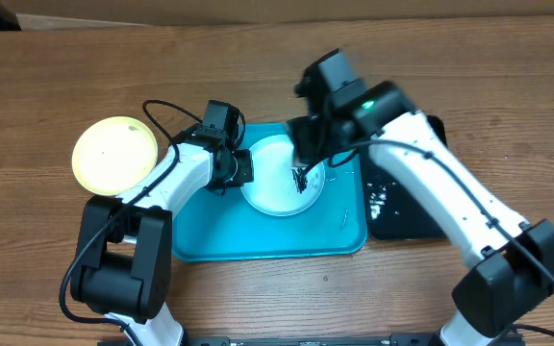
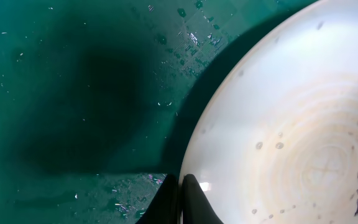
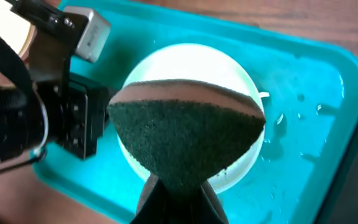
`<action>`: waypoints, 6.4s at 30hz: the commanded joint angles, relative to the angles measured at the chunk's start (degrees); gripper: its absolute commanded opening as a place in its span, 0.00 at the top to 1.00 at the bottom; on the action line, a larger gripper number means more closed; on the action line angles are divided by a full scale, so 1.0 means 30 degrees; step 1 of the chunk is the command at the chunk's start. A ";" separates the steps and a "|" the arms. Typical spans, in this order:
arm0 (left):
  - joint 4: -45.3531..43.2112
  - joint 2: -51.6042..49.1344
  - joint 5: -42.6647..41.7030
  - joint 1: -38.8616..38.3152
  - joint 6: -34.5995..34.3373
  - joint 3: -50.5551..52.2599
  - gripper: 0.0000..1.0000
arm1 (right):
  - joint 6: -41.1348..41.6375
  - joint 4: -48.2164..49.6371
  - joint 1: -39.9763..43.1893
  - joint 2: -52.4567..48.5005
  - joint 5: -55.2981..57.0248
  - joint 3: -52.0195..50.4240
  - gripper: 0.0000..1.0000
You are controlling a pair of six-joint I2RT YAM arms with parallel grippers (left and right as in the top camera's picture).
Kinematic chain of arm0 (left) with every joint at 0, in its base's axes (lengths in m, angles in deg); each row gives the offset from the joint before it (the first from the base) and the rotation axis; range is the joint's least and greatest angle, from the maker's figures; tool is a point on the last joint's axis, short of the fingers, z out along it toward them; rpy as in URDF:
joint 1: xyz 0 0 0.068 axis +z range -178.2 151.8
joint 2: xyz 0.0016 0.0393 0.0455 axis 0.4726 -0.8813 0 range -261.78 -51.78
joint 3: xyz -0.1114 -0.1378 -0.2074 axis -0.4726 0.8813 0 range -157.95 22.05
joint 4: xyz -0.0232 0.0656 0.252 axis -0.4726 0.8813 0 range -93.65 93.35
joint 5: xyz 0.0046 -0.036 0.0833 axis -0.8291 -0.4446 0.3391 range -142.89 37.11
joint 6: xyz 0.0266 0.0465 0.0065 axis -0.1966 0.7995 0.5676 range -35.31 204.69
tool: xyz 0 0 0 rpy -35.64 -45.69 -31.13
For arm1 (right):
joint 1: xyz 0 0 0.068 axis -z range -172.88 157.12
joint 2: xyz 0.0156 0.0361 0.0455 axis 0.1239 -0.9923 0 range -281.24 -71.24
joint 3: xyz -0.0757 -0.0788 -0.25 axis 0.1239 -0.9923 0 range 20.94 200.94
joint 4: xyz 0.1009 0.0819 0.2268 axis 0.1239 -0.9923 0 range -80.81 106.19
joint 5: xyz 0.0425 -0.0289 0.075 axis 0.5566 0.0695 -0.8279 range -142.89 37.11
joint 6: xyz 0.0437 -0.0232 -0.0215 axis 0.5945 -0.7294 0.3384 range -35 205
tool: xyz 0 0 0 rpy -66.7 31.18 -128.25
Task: Clean dirty plates on tray and stack at the side
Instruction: 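Move the sponge over the white plate and scrub it with the right gripper, then scrub the white plate again with the sponge in the right gripper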
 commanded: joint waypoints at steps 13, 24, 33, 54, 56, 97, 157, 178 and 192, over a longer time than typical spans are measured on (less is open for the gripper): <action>-0.0058 0.0073 -0.0080 0.0058 -0.0204 0.0357 0.96 | 0.4087 0.2098 -0.1311 -0.2565 0.3534 -0.2157 0.96; -0.0058 0.0073 -0.0240 0.0058 -0.0197 0.0357 0.96 | 0.4758 0.2098 -0.1319 -0.4051 0.3497 -0.2295 0.96; -0.0051 0.0073 -0.0240 0.0058 -0.0197 0.0350 0.96 | 0.6448 0.2200 -0.1304 -0.5195 0.3526 -0.2594 0.96; -0.0058 0.0073 -0.0372 0.0066 -0.0189 0.0350 0.96 | 0.5887 0.9799 -0.1209 -0.5195 -0.6375 -0.6302 0.96; -0.0051 0.0073 -0.0372 0.0066 -0.0189 0.0350 0.96 | 0.5013 1.0637 -0.0969 -0.5187 -0.7854 -0.6142 0.96; -0.0066 0.0073 -0.0372 0.0087 -0.0182 0.0350 0.96 | -0.1173 0.1698 0.8065 -0.0087 -0.9894 -0.4080 0.96; -0.0036 0.0073 -0.0372 0.0087 -0.0189 0.0350 0.96 | 0.2317 1.2662 -0.2718 -0.0517 0.6156 -1.0863 0.96; 0.0029 0.0073 -0.0372 0.0087 -0.0189 0.0350 0.96 | 0.2288 1.2859 -0.2703 0.0015 0.6666 -1.0040 0.96; 0.0015 0.0073 -0.0510 0.0087 -0.0189 0.0350 0.96 | 0.1632 1.3427 -0.2623 -0.0678 0.6528 -1.0695 0.96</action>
